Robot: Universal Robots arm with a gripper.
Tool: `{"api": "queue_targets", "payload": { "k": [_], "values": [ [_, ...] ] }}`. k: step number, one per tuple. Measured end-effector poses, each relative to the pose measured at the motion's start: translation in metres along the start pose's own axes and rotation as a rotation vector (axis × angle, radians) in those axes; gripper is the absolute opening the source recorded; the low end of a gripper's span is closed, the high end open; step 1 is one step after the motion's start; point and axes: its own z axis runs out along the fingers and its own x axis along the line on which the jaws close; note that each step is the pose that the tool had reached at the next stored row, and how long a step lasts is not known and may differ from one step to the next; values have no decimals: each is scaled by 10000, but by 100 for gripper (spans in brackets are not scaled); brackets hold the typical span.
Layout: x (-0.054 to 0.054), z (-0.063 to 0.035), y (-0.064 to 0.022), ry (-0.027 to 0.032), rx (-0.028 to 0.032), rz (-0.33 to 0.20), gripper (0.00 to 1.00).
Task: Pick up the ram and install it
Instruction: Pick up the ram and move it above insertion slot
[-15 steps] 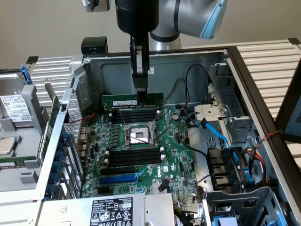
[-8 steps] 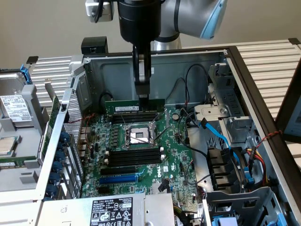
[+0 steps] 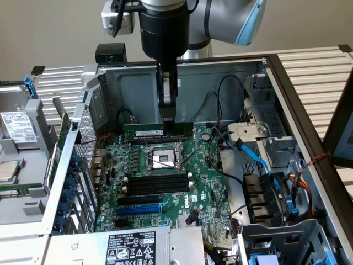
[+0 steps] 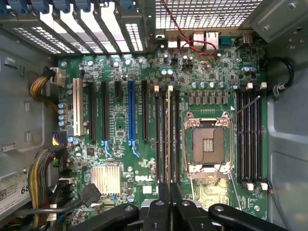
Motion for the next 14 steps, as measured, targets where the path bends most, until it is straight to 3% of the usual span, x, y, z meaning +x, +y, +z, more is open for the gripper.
{"api": "queue_targets", "payload": {
  "k": [10, 14],
  "values": [
    [2, 173, 18, 1, -5, -2, 12],
    [20, 230, 25, 42, -1, 0, 12]
  ]
}}
